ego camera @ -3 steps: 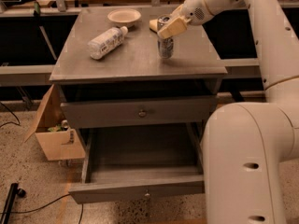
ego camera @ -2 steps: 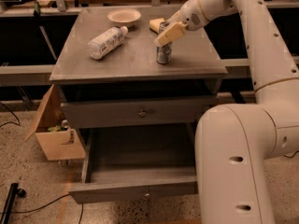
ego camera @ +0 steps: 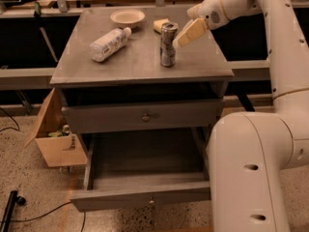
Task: Pick redbull can from middle drawer and place on counter
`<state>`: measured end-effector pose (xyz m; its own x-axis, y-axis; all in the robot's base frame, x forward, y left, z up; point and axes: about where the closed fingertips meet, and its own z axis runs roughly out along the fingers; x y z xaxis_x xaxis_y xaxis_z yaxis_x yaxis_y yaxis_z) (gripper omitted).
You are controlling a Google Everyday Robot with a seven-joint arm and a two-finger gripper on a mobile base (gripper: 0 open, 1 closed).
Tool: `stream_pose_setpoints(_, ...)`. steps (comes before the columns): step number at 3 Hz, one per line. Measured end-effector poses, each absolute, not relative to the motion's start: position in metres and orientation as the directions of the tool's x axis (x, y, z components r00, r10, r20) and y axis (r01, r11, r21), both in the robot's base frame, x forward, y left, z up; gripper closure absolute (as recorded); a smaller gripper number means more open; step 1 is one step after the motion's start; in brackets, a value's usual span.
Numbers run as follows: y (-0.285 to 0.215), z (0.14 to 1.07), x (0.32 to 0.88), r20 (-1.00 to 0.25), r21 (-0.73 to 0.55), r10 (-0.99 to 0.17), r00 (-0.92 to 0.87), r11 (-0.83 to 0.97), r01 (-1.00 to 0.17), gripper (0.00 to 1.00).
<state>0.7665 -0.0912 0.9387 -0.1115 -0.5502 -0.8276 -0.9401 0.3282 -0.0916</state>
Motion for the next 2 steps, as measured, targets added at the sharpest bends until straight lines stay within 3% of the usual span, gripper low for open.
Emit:
stream_pose_setpoints(1,-0.156,0.993,0.748,-0.866,-0.185,-0.498,-0.045,0.404,-0.896,0.0)
stream_pose_setpoints(2,-0.176,0.995,0.743,-0.868,-0.19,-0.494,-0.052,0.428,-0.883,0.0)
